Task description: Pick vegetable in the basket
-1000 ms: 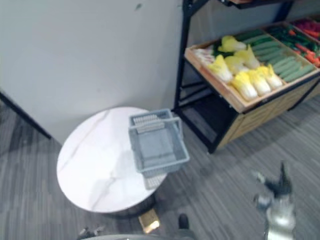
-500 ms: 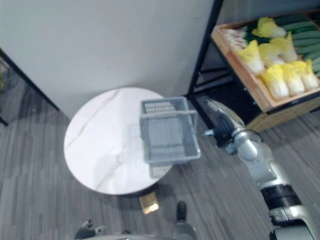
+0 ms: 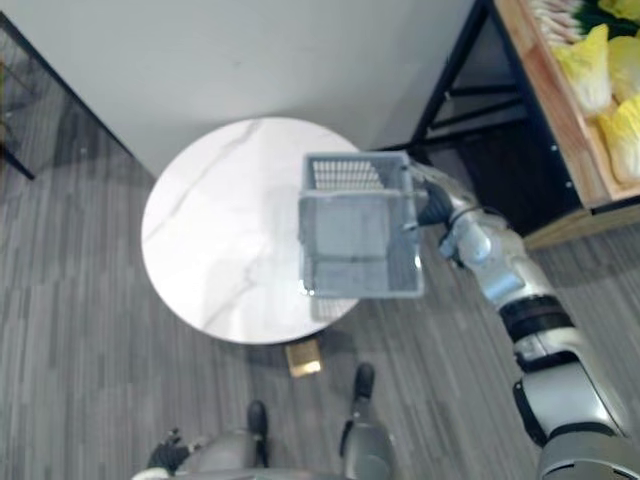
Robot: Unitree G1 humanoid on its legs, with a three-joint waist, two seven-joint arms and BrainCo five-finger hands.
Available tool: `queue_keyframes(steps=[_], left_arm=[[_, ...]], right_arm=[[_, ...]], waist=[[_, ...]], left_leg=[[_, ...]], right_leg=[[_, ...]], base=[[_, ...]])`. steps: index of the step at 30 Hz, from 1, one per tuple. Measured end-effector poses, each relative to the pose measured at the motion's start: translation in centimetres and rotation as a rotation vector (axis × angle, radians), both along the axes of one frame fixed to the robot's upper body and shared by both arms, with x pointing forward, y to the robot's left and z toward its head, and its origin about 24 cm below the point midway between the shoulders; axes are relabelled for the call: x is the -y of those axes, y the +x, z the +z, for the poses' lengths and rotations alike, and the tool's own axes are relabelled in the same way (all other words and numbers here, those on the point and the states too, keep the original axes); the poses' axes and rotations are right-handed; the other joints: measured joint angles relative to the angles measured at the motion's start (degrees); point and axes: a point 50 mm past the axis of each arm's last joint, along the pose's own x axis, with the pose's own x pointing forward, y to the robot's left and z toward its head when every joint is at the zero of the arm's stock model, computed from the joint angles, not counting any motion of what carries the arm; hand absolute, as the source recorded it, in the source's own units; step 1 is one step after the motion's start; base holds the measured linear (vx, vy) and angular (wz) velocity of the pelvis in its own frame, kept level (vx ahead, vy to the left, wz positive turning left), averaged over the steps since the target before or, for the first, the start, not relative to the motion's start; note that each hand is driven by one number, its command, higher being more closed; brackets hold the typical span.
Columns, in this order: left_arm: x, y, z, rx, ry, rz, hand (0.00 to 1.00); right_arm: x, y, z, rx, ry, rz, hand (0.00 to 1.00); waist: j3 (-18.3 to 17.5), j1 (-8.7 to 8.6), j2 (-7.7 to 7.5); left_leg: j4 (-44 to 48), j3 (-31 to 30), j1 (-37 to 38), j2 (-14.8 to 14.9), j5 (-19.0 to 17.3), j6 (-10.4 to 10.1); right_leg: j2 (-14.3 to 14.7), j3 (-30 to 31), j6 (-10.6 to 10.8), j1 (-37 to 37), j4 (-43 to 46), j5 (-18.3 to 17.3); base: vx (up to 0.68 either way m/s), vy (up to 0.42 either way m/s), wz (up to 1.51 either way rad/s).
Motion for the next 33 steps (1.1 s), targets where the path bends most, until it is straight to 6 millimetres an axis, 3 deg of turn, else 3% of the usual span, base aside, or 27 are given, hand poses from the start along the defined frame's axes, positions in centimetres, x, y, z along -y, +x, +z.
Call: queue_keyframes(steps=[9, 15, 20, 26, 33], left_arm=[[0.0, 0.4, 0.1, 0.010, 0.012, 0.009, 0.00], [-0.1, 0.6, 0.1, 0.019, 0.009, 0.038, 0.00], [-0.2, 0.6, 0.2, 0.021, 0.014, 0.043, 0.00], [-0.2, 1.4, 0.3, 0.038, 0.016, 0.045, 0.00], [-0.1, 2.2, 0.5, 0.055, 0.018, 0.030, 0.00]], right_arm=[[-0.5, 1.2, 2.5, 0.084, 0.027, -0.020, 0.00], [-1.4, 1.9, 2.8, 0.087, 0.035, -0.015, 0.00], [-1.6, 2.4, 3.0, 0.076, -0.024, -0.020, 0.00], [-2.8, 3.3, 5.7, 0.125, -0.085, -0.002, 0.00], [-2.9, 3.6, 6.6, 0.142, -0.129, -0.009, 0.00]], waist=[[1.4, 0.84, -0.09], [2.6, 1.35, -0.21], [2.9, 1.40, -0.43], [4.8, 1.76, -0.32], [5.0, 3.05, -0.39]], left_leg=[[0.3, -0.9, -0.8, -0.6, 0.0, 0.0], [0.7, -1.8, -1.1, -0.6, 0.0, 0.1], [0.9, -3.3, -2.9, -0.8, 0.4, 0.2], [1.2, -4.0, -4.0, -1.0, 0.8, 0.4], [1.5, -5.0, -5.3, -0.8, 1.2, 0.4]], right_leg=[[-0.7, 0.0, 0.0, -0.1, 0.0, 0.0], [-0.8, -0.4, 0.0, -0.1, -0.1, 0.0], [-1.1, -1.4, 0.0, -0.9, -0.1, 0.0], [-1.3, -1.0, -0.3, -1.3, -0.2, 0.4], [-1.3, -0.7, -0.3, -2.0, -0.3, 0.4]], base=[[0.00, 0.000, 0.05], [-0.01, -0.013, 0.05], [-0.02, -0.013, 0.12], [-0.02, -0.010, 0.06], [-0.01, -0.007, 0.06]])
